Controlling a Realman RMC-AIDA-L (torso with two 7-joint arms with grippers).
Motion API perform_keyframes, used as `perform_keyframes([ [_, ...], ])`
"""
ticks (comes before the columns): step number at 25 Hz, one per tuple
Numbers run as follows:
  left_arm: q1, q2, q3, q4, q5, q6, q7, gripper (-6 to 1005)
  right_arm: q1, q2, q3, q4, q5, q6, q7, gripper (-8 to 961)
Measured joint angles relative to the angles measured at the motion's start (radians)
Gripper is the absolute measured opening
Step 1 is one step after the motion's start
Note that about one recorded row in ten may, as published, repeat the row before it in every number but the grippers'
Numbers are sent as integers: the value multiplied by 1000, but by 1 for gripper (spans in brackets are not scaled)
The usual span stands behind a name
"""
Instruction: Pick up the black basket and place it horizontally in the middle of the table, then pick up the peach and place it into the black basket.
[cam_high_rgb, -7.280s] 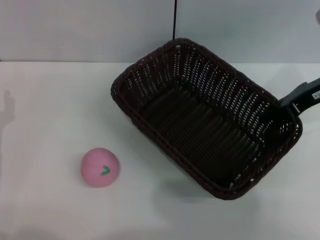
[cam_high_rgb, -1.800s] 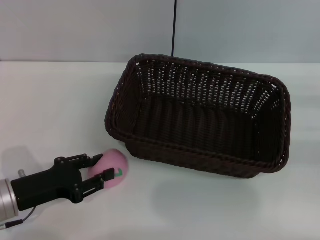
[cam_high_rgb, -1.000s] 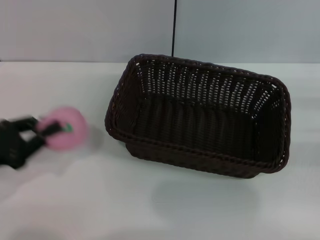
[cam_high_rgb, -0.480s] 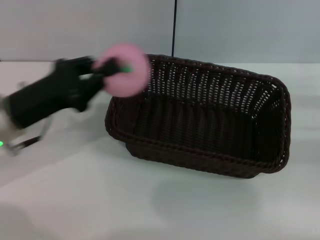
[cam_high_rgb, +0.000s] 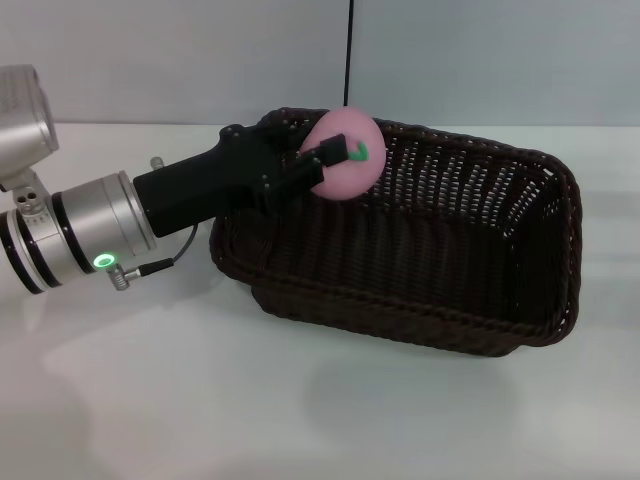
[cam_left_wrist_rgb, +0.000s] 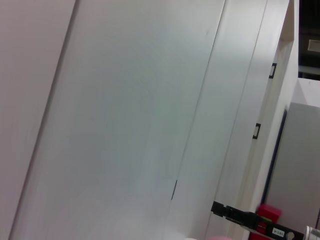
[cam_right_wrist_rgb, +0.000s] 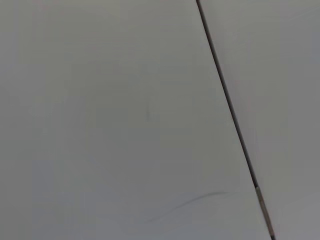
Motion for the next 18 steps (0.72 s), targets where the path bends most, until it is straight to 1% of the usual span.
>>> perform_keyframes([
  [5,6,2,-8,-5,-7,-3,9,297,4,0,-3,7,0,3,-2,505],
  [7,8,3,-8,-5,-7,-3,9,507,9,0,-4,7,0,7,-3,505],
  [13,16,4,-15,-4,-17,4,11,636,18,0,-7,8,-7,9,-3,506],
  [15,33,5,-26,-4,-52,20,31,679,20,0,-7,10,-7,9,-3,506],
  [18,87,5,-45,-6,-152,60,94,743,18,0,-7,10,-7,9,-4,506],
])
